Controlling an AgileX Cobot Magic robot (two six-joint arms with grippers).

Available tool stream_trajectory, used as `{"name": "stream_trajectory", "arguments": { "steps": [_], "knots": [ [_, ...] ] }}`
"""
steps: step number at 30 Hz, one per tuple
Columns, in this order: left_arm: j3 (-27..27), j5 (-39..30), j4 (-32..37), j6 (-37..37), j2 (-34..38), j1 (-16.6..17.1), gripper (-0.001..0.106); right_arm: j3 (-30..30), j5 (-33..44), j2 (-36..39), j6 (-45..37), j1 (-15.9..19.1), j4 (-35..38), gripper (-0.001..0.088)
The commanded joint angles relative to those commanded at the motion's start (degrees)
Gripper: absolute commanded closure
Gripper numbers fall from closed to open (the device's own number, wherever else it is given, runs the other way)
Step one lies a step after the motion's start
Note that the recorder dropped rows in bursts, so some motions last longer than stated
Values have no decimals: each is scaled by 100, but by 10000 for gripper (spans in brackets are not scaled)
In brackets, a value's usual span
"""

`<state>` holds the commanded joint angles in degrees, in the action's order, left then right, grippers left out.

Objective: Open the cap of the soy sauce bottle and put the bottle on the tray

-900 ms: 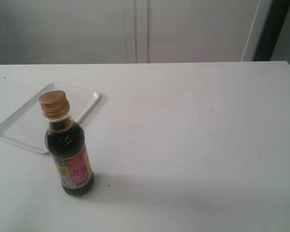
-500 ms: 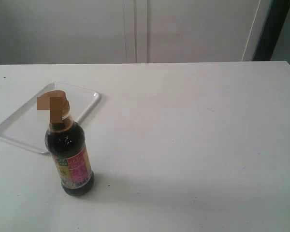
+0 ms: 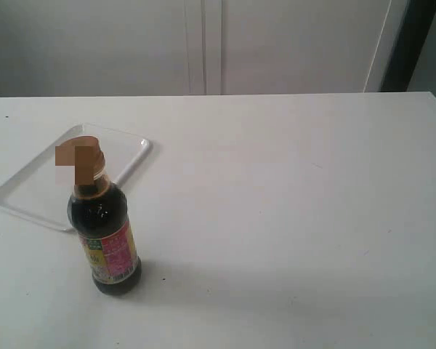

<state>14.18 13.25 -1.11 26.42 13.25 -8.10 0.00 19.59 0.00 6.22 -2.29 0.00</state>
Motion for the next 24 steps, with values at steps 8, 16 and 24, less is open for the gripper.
{"name": "stream_trajectory", "arguments": {
  "steps": [8, 16, 24],
  "knots": [
    [679, 149, 2655, 1593, 1122, 0, 1053, 0, -80, 0, 0, 0, 0, 868],
    [1129, 1296, 4049, 2569, 2132, 0, 1053, 0, -103, 0, 0, 0, 0, 868],
    [1129, 3306, 5440, 4092, 2509, 0, 1053, 0, -201, 0, 0, 0, 0, 868]
  ]
}}
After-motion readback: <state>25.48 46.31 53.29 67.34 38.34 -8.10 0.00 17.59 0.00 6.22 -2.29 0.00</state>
